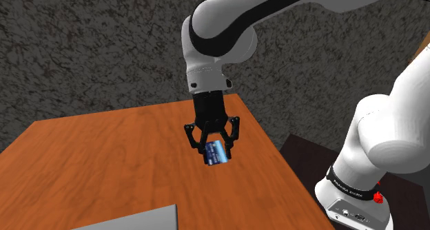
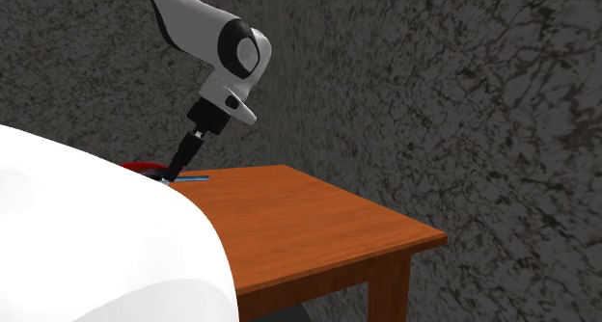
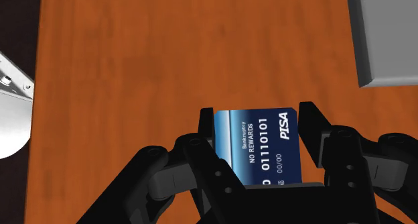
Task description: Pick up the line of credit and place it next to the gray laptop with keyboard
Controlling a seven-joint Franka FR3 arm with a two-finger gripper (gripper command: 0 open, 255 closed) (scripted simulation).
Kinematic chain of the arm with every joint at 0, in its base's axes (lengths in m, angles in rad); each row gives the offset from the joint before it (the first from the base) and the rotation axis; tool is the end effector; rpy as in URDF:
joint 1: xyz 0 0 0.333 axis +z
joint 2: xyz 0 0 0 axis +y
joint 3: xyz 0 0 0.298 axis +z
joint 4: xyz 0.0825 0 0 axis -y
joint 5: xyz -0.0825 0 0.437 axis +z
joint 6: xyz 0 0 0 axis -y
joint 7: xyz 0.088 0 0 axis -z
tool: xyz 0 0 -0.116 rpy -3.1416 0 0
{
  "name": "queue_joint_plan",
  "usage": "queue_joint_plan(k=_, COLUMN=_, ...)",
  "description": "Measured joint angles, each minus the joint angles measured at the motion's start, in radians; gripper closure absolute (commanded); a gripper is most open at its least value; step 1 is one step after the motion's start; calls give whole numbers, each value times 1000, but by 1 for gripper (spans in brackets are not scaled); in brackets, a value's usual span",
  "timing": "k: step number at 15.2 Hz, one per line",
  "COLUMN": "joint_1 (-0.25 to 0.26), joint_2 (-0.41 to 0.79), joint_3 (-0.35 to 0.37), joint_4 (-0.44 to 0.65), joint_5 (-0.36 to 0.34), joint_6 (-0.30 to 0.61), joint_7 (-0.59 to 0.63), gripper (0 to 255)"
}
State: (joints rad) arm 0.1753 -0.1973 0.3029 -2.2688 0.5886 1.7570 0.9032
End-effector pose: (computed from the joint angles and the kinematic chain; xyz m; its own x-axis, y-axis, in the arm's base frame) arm 0.4207 0.2788 0.3732 0.6665 -0.5019 -0.5512 -0.6035 -0.7973 -0.0038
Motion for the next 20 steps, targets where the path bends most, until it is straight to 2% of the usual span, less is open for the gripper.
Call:
queue_joint_plan(k=7, joint_1=81, joint_2=-85, joint_3=90, joint_4=-100, joint_5=103, joint_6=79, joint_7=87, gripper=255)
queue_joint_plan(k=20, joint_1=91, joint_2=8, joint_3=121, joint_4=-187, joint_5=133, joint_6=247, joint_7=15, gripper=255)
